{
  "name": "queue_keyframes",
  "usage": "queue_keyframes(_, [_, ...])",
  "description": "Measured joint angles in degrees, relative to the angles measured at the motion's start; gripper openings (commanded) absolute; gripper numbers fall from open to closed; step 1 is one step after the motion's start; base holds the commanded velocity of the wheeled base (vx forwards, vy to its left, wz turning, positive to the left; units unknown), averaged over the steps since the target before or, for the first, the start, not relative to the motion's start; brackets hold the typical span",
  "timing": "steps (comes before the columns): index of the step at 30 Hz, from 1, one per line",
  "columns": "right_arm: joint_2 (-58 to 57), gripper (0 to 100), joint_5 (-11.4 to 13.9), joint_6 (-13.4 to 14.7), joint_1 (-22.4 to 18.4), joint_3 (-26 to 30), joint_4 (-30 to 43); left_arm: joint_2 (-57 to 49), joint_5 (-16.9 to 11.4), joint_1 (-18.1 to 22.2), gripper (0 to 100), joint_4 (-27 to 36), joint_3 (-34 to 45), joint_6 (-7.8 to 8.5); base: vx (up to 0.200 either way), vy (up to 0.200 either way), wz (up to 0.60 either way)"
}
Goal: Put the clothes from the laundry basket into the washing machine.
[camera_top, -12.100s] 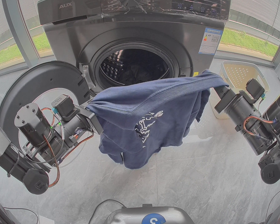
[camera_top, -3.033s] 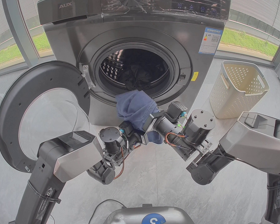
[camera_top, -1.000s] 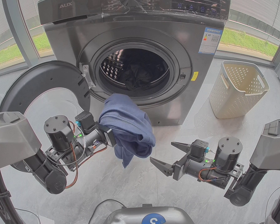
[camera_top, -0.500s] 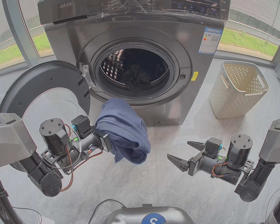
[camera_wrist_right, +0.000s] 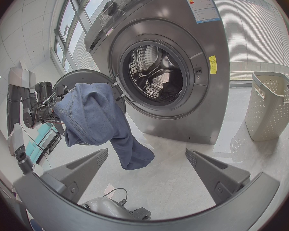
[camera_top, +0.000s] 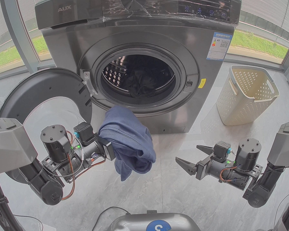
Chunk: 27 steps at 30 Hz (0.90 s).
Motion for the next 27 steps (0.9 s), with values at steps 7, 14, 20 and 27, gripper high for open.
queue_keyframes(7, [0.16, 100, -0.05, 0.02, 0.22, 0.16, 0.0, 0.28, 0.02, -0.49, 0, 0.02, 0.15, 0.1, 0.2, 0.0, 0.0])
queue_keyframes(14, [0.24, 100, -0.1, 0.02, 0.41, 0.99, 0.0, 0.59, 0.02, -0.74, 0, 0.05, 0.12, 0.11, 0.2, 0.0, 0.0])
queue_keyframes(20, [0.22, 100, 0.06, -0.22, 0.85, 2.45, -0.02, 0.69, 0.05, -0.72, 0, 0.02, 0.12, 0.05, 0.1, 0.0, 0.0])
queue_keyframes(27, [0.2, 100, 0.28, -0.38, 2.35, 4.92, 0.0, 1.21, 0.07, -1.95, 0, 0.02, 0.48, 0.07, 0.0, 0.0, 0.0])
